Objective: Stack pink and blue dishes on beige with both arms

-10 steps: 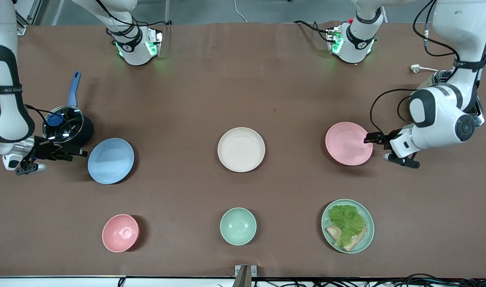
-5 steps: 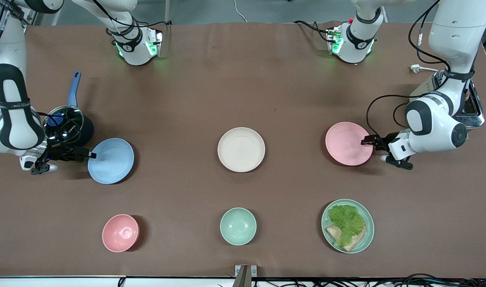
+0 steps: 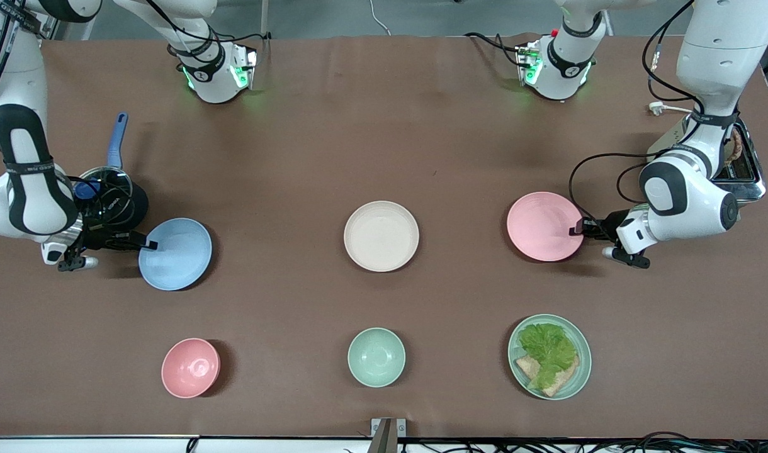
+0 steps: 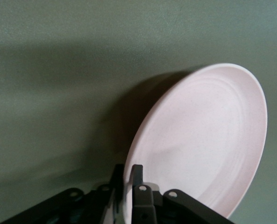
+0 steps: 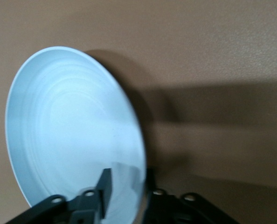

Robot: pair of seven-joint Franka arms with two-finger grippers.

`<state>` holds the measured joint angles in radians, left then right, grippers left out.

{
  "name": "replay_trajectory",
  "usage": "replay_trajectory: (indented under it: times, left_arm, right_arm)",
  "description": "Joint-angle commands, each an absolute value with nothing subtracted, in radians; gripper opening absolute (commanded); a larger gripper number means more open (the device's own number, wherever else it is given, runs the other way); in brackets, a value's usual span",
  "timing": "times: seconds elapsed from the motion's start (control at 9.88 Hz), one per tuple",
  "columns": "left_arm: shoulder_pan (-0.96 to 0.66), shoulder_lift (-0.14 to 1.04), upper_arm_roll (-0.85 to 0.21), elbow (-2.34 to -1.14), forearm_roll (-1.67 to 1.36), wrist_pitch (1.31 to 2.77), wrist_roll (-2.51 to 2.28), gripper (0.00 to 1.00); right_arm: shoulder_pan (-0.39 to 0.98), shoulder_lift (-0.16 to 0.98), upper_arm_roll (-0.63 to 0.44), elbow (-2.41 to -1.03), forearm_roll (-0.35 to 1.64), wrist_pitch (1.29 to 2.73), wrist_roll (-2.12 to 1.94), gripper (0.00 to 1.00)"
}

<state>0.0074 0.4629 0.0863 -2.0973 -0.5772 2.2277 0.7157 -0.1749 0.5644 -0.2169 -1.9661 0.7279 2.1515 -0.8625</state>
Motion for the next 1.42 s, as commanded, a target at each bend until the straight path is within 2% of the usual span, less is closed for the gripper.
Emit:
replay_trajectory:
  times: [0.0, 0.2, 0.41, 0.51, 0.71, 1.01, 1.22, 1.32]
  left_arm:
    - [0.009, 0.474, 0.089, -2.095, -0.598, 2.232, 0.741, 0.00]
    - [0.011, 0.375, 0.086, -2.068, -0.598, 2.122, 0.721, 0.00]
    - [0.003, 0.274, 0.034, -2.028, -0.597, 2.002, 0.631, 0.00]
    - [0.005, 0.250, -0.048, -2.036, -0.588, 2.000, 0.542, 0.01]
    - [0.002, 0.255, -0.219, -2.029, -0.578, 2.038, 0.296, 0.01]
    - [-0.030, 0.279, -0.400, -2.025, -0.577, 2.196, 0.059, 0.02]
    - [-0.093, 0.329, -0.416, -1.976, -0.574, 2.247, -0.029, 0.02]
    - [-0.142, 0.422, -0.416, -1.939, -0.554, 2.329, -0.032, 0.02]
  right_arm:
    - [-0.166, 0.563, -0.222, -1.973, 0.787, 2.171, -0.874, 0.00]
    - [-0.144, 0.545, -0.247, -1.922, 0.757, 2.126, -0.769, 0.00]
    - [-0.114, 0.506, -0.281, -1.777, 0.573, 1.926, -0.589, 0.01]
    - [-0.112, 0.503, -0.279, -1.662, 0.508, 1.778, -0.472, 0.01]
    - [-0.080, 0.503, -0.275, -1.516, 0.473, 1.608, -0.286, 0.01]
    - [0.010, 0.445, -0.240, -1.494, 0.433, 1.557, -0.053, 0.01]
    - [0.015, 0.420, -0.135, -1.499, 0.405, 1.571, 0.093, 0.01]
    - [0.017, 0.414, -0.108, -1.499, 0.403, 1.581, 0.138, 0.01]
